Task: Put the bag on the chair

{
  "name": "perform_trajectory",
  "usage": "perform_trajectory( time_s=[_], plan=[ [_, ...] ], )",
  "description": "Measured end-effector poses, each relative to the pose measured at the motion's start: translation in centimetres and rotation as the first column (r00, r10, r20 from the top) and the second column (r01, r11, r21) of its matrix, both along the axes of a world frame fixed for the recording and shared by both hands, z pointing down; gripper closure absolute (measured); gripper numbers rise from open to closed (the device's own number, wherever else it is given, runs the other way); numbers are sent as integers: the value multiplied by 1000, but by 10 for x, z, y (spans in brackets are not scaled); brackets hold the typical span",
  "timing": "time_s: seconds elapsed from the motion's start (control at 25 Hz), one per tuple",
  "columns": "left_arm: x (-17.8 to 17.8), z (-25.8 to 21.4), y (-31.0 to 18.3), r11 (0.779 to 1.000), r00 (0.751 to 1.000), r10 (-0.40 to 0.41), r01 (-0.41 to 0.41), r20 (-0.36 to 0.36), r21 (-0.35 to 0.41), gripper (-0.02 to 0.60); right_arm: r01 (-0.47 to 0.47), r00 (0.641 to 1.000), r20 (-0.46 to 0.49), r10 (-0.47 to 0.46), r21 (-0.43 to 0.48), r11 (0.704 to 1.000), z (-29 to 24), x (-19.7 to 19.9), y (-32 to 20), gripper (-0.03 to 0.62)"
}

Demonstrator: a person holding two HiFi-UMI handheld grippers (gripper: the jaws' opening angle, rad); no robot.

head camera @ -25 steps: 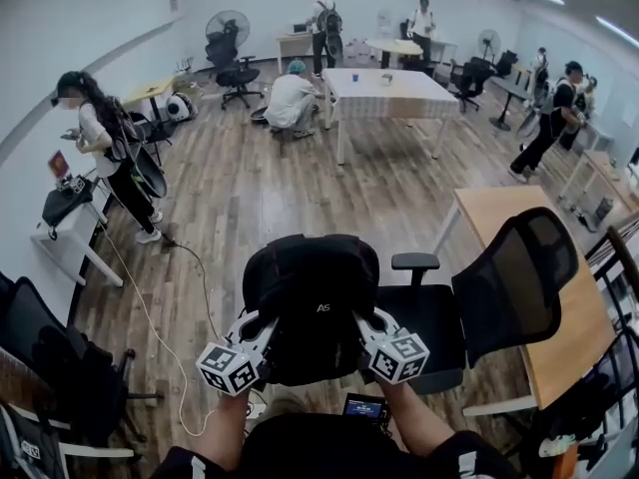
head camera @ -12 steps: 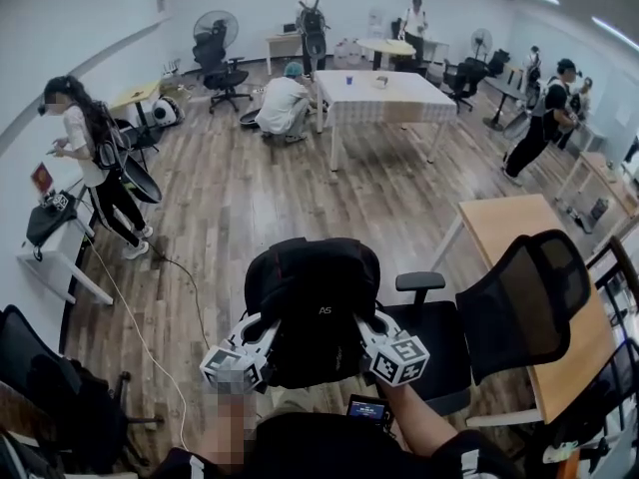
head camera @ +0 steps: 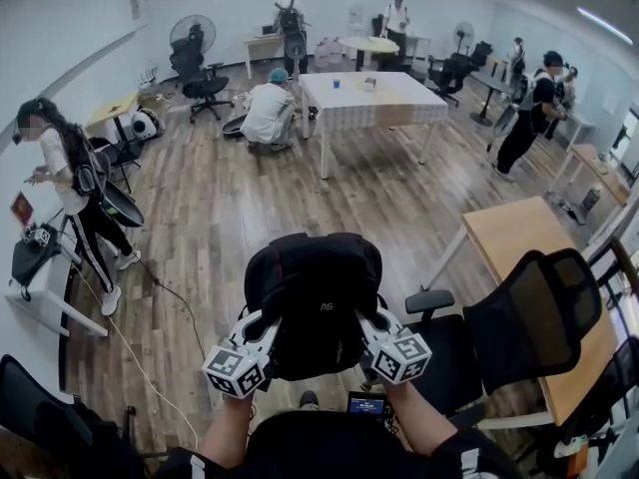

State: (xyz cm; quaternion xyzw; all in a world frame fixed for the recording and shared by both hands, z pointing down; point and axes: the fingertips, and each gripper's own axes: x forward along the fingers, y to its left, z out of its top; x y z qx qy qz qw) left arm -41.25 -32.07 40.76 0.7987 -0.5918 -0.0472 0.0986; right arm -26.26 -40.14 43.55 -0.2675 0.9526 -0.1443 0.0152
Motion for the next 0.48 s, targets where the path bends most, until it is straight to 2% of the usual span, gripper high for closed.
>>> perform_trajectory(
  time_s=[0.28,0.48],
  plan=[
    [-44,-8,-45,1000,1000,12,-13,15,18,529,-25,1000,11,25,-9,1000,-5,-42,-42,569],
    [-49,-11,-68,999,999,44,-45,23,29,529,-45,999,24,46,-22,999,-4,-47,-64,569]
  ],
)
